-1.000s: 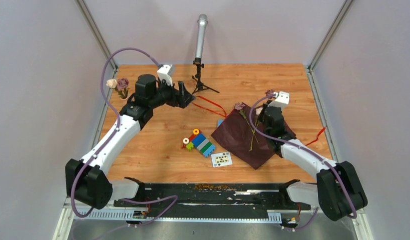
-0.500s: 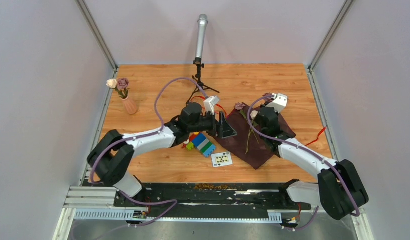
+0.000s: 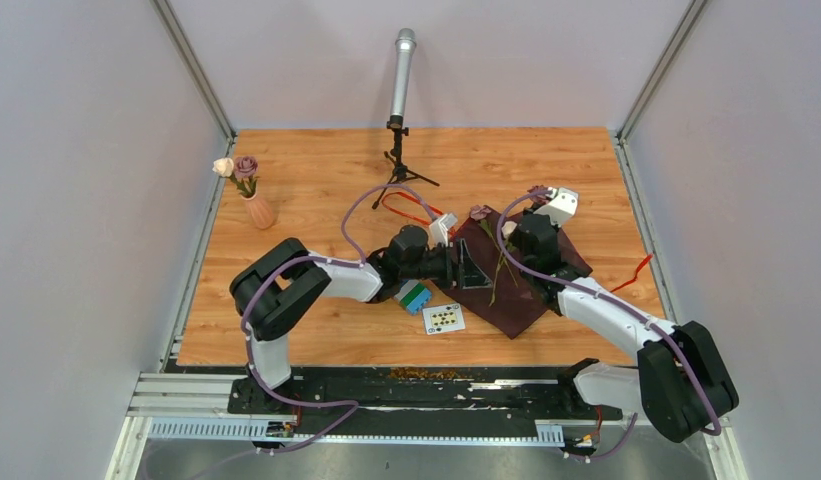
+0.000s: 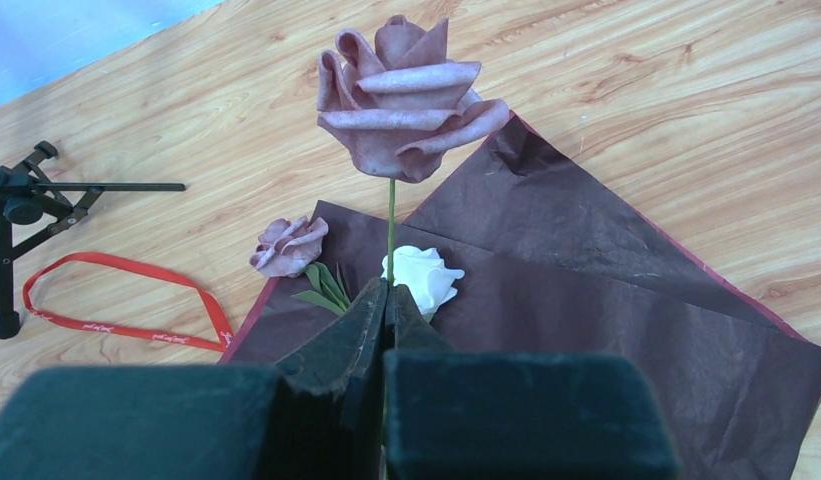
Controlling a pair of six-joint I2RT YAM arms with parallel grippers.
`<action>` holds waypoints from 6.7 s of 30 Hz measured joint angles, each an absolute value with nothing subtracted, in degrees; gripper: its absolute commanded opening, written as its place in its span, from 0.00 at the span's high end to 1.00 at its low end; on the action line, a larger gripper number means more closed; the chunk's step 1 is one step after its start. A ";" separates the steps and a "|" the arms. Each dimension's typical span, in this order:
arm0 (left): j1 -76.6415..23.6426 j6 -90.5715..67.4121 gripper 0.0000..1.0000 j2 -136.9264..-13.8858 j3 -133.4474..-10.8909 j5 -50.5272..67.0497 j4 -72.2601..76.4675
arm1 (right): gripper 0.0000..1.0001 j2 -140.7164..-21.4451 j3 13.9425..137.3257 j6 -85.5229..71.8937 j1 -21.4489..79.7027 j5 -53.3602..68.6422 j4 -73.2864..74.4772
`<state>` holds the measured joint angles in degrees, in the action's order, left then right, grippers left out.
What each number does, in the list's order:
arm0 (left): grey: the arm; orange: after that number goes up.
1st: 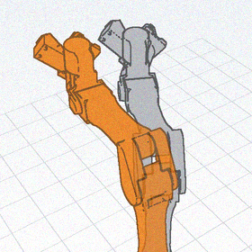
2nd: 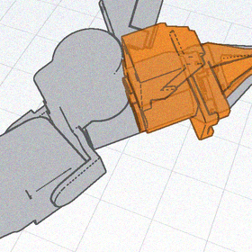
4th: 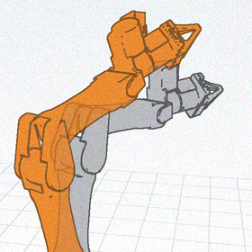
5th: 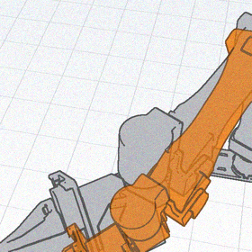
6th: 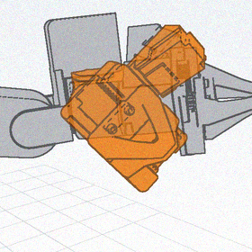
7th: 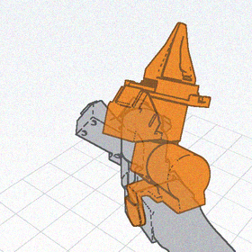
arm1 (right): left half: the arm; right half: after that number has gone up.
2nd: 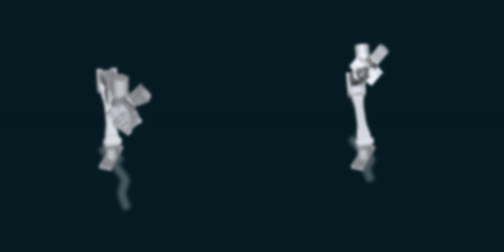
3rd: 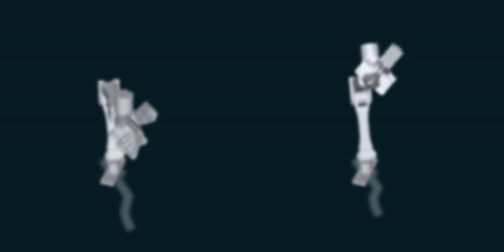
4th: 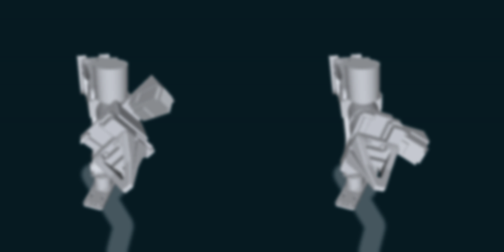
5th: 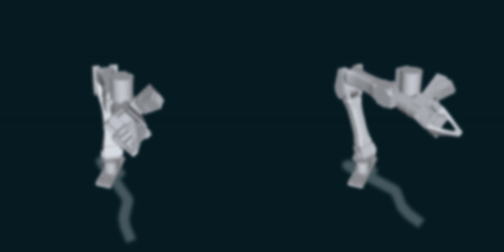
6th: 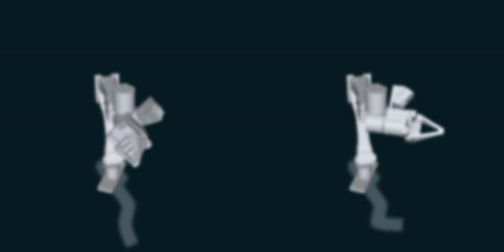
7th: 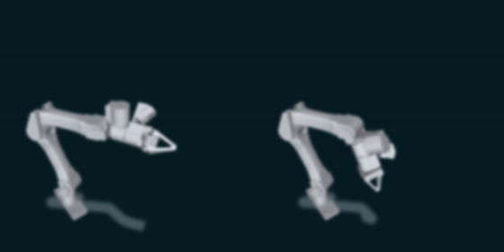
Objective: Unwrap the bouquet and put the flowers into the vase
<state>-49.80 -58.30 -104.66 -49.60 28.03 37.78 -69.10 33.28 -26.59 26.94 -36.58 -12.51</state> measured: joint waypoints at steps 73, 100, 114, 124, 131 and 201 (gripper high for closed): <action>-51.72 -37.08 0.03 -80.49 -53.10 20.95 24.18 | 1.00 -40.88 38.98 -16.62 20.82 14.74 1.26; -50.04 -47.64 1.00 -80.77 -53.12 25.47 34.50 | 1.00 -45.32 43.27 -22.63 22.48 33.63 -3.68; -48.69 -41.85 1.00 -80.34 -53.12 25.19 29.93 | 0.42 -45.08 46.35 -20.78 22.70 30.24 2.02; -31.94 -22.50 1.00 -73.58 -53.21 22.33 13.76 | 0.31 -38.11 46.41 -16.97 22.70 22.87 7.07; -12.80 -9.30 1.00 -67.99 -53.21 16.19 7.70 | 0.27 -31.81 41.01 -15.33 22.70 15.75 7.27; 14.33 -1.26 1.00 -84.36 -40.99 0.62 45.67 | 0.25 -34.17 37.76 -15.29 22.70 6.07 10.55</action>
<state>14.33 -1.26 -84.36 -40.99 0.62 45.67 -34.17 37.76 -15.29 22.70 6.07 10.55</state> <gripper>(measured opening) 0.007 0.746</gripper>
